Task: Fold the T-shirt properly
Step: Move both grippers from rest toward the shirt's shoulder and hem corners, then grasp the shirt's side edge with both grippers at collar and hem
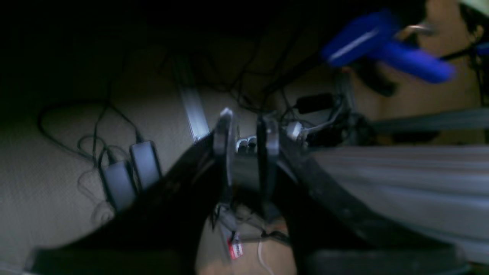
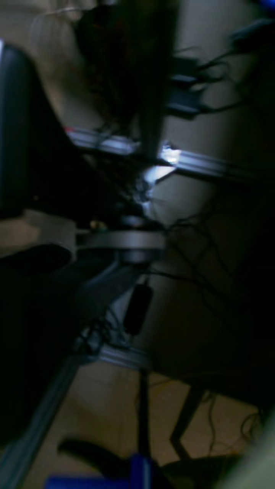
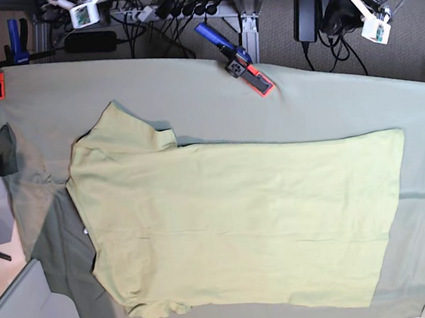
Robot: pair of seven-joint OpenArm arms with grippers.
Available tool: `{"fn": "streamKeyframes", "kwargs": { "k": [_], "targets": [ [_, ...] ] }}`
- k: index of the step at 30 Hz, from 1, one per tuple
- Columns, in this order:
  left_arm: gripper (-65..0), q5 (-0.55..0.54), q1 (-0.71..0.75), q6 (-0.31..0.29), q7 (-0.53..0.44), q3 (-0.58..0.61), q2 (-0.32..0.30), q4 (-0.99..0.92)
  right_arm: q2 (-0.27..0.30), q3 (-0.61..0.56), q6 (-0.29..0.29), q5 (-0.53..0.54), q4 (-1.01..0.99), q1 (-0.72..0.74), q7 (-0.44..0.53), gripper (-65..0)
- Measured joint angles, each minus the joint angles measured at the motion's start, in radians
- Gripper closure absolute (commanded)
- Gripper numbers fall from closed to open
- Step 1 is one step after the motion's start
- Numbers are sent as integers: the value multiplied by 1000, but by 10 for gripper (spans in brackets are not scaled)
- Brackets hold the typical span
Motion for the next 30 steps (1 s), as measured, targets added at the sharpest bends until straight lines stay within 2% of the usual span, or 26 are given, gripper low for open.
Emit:
{"fn": "streamKeyframes", "kwargs": {
  "k": [3, 4, 8, 10, 12, 13, 14, 17, 20, 24, 25, 27, 30],
  "targets": [
    [-141, -16, 32, -17, -1, -53, -1, 103, 2, 104, -1, 132, 103, 10, -14, -16],
    [-141, -24, 41, -18, -3, -68, -4, 128, 3, 135, -1, 182, 131, 17, -16, -70],
    [-141, -31, 71, -20, 6, -92, -54, 178, 3, 204, -2, 295, 153, 117, -46, -365],
    [-141, -33, 75, -20, 7, -95, -87, 182, -3, 207, -40, 345, 143, 183, -51, -442],
    [-141, -34, 85, -21, 6, -96, -108, 182, -16, 208, -122, 382, 121, 263, -124, -447],
    [-141, -34, 93, -21, 11, -96, -117, 182, -28, 209, -147, 388, 102, 304, -168, -447],
    [-141, -32, 102, -21, 13, -96, -122, 182, -42, 209, -148, 396, 84, 340, -200, -447],
    [-141, -33, 116, -21, 13, -96, -125, 183, -105, 209, -138, 433, 22, 423, -211, -446],
    [-143, -33, 134, -21, 13, -96, -128, 183, -156, 209, -99, 441, -29, 475, -218, -445],
    [-156, -33, 138, -21, 13, -96, -131, 183, -205, 178, -93, 444, -111, 530, -218, -445],
    [-156, -34, 137, -21, 13, -96, -131, 184, -217, 171, -89, 436, -132, 537, -187, -445],
    [-163, -34, 137, -21, 13, -96, -131, 184, -230, 165, -27, 439, -160, 556, -187, -445],
    [-293, -65, 138, -20, 13, -97, -134, 184, -233, 133, -14, 444, -177, 583, -188, -445]
  ]
}}
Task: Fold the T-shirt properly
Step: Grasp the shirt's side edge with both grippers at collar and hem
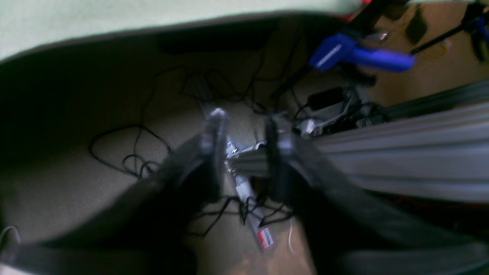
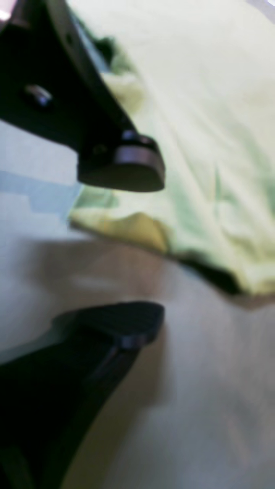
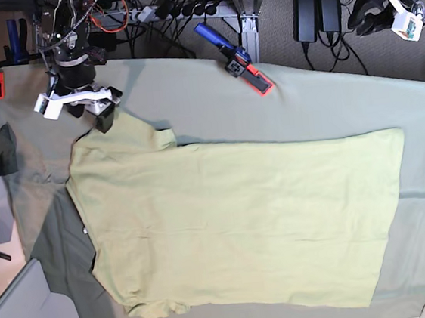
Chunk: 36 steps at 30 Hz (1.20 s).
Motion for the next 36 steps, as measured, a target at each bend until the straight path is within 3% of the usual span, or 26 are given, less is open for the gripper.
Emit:
{"fn": "streamKeyframes", "kwargs": {
  "k": [2, 5, 7, 10, 13, 17, 20, 24, 27, 36],
  "targets": [
    [-352, -5, -2, -1, 0, 1, -5, 0, -6, -24, 6, 0, 0, 10, -2, -444],
    [-355, -5, -1, 0, 0, 0, -30, 0, -14, -52, 6, -1, 0, 14, 1, -410],
    [-355, -4, -5, 0, 1, -6, -42, 0, -24, -58, 7, -20, 0, 14, -2, -275],
    [-355, -16, -28, -1, 0, -24, -56, 0, -32, -60, 13, -37, 0, 13, -13, 0],
    [-355, -50, -51, -1, 0, -67, -63, 0, -33, -60, 18, -103, -1, 13, -11, 0],
    [-355, -57, -103, -2, 3, -108, -63, 0, -33, -60, 18, -110, -1, 14, -11, 0],
    [-355, -104, -161, 0, 52, -124, -63, 0, -33, -60, 19, -137, 0, 14, -11, 0],
    [-355, -118, -269, 34, 69, -121, -61, -35, -33, -60, 21, -159, 0, 14, -7, 0],
    [-355, -120, -375, 62, 97, -122, -58, -140, -33, -60, 25, -194, 0, 14, -7, 0],
    [-355, -201, -620, 63, 104, -60, -58, -490, -33, -60, 25, -219, 0, 14, -6, 0]
  ]
}}
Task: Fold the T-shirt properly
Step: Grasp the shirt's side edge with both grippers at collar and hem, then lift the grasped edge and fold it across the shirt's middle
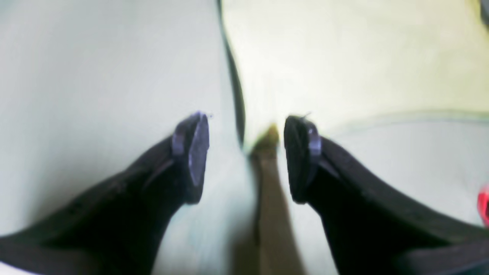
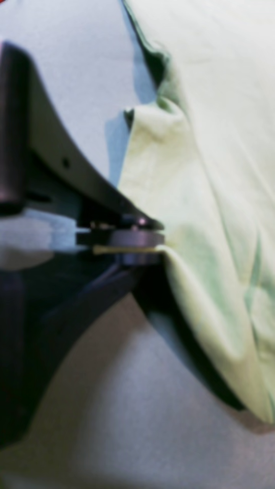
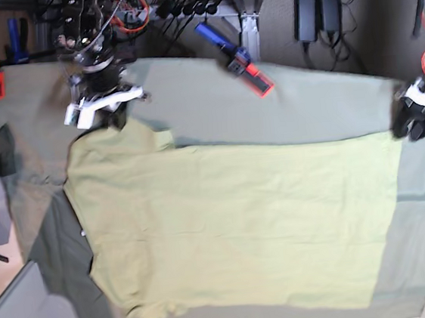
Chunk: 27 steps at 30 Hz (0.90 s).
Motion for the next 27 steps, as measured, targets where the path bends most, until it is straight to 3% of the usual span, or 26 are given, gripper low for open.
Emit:
{"fn": "streamKeyframes", "kwargs": {
  "k": [12, 14, 18, 19, 23, 27],
  "targets": [
    [-349, -32, -35, 0, 18, 112, 0, -14, 0, 0, 0, -3, 0, 0, 0, 0],
    [-290, -35, -35, 0, 13, 138, 0, -13, 0, 0, 0, -3, 0, 0, 0, 0],
    [-29, -22, -38, 0, 19, 153, 17, -12, 0, 0, 0, -3, 0, 0, 0, 0],
    [0, -19, -37, 0, 15, 153, 20, -12, 0, 0, 0, -8, 0, 0, 0, 0],
    [0, -16, -38, -55, 47, 151, 11, -12, 0, 0, 0, -49, 7, -1, -10, 0],
    [0, -102, -13, -62, 127, 153, -36, 13, 0, 24, -4, -56, 66, -34, -100, 0]
  ]
}}
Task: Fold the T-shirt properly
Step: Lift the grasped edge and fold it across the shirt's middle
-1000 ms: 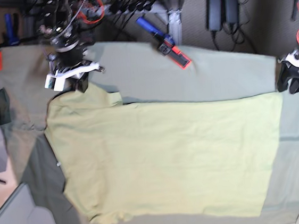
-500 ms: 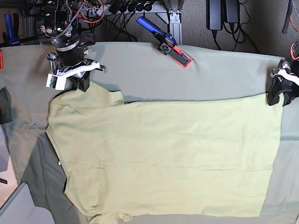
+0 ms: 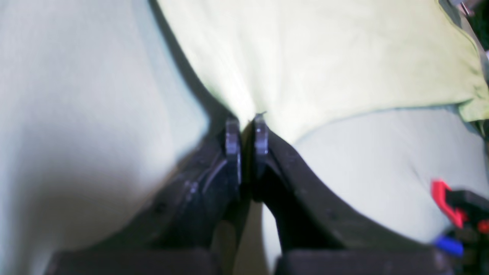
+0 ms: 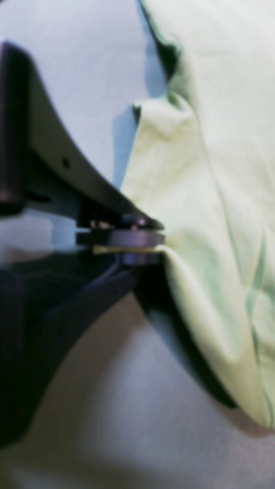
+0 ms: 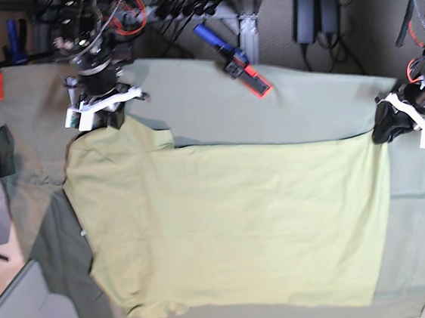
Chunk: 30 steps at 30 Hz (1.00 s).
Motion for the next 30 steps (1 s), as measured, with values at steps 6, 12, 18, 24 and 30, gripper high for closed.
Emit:
{"fn": "streamKeyframes", "kwargs": {
  "k": [6, 12, 18, 24, 30],
  "targets": [
    [0, -16, 122, -5, 31, -18, -58, 119, 3, 34, 26, 4, 137, -122, -19, 0],
    [0, -15, 219, -5, 39, -53, -63, 254, 2, 34, 27, 9, 202, -187, -28, 0],
    [0, -24, 246, -5, 39, -131, -66, 280, 3, 63, 26, 8, 281, -196, -32, 0],
    [0, -40, 235, -5, 39, -151, -80, 280, 3, 113, 26, 43, 309, -132, -36, 0],
    [0, -7, 157, -6, 44, -147, -77, 278, 3, 113, 39, 48, 261, -5, -37, 0]
  ]
}}
